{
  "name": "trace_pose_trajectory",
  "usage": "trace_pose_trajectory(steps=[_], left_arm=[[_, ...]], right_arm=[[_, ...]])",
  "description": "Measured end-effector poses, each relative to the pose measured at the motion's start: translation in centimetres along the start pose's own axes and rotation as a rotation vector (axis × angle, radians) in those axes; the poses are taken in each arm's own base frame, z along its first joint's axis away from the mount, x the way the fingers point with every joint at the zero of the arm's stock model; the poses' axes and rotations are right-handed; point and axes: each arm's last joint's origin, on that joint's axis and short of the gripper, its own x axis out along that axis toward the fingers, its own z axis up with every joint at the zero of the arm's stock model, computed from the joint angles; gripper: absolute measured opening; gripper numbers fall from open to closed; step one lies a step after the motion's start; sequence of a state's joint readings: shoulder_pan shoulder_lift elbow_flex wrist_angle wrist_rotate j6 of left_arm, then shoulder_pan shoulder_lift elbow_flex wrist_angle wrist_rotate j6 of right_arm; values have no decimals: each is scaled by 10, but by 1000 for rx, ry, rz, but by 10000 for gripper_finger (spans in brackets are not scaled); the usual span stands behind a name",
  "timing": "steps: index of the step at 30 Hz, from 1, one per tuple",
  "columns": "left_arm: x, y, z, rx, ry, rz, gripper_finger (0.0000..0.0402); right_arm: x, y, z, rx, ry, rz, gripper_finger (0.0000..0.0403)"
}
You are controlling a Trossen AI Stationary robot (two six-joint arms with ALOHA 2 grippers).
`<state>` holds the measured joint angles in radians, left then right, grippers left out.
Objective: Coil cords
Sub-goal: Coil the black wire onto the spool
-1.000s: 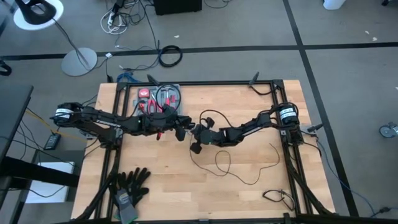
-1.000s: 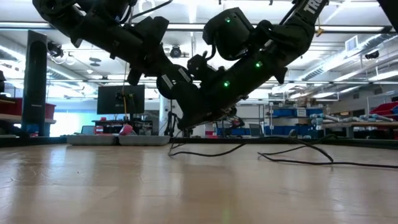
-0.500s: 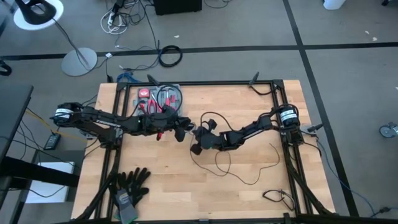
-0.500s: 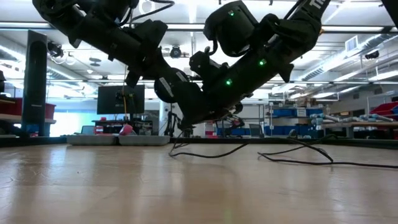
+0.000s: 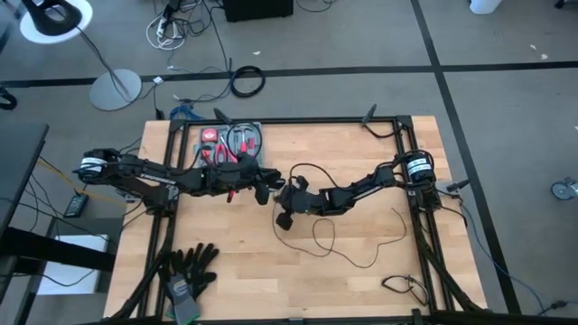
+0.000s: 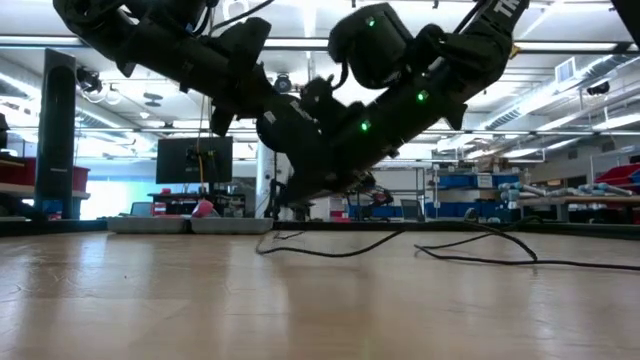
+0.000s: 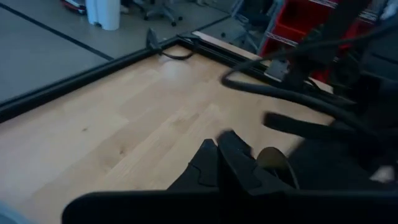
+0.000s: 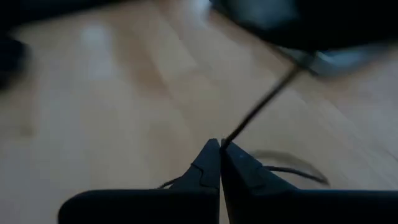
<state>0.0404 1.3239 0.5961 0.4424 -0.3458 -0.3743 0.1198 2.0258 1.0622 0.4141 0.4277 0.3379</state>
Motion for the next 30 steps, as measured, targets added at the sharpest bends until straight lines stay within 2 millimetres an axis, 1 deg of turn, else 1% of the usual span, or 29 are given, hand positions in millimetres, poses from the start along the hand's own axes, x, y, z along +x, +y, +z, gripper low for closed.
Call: trace_pose_trajectory(steps=[3,10,11,14,16,18,21,26,30], left_arm=[[0,2,2,-8,-25,38,0],[1,5,-1,-2,-32,120,0],[2,5,-2,-5,-23,136,0],[5,8,-10,3,17,170,0],[7,9,-13,1,37,184,0],[9,9,-17,0,51,189,0],[11,9,-19,2,65,178,0],[12,9,-22,3,93,158,0],[11,10,-25,15,119,164,0]], right_arm=[[-1,5,5,-34,-52,50,0],[-1,7,15,-90,-147,87,0],[-2,7,17,-88,-161,77,0],[-2,5,18,-67,-199,-29,0],[-3,5,20,-87,-213,-35,0],[-3,6,22,-104,-228,21,0],[0,3,23,-112,-215,91,0],[6,-9,29,-106,-211,172,0],[6,-17,38,-102,-237,242,0]])
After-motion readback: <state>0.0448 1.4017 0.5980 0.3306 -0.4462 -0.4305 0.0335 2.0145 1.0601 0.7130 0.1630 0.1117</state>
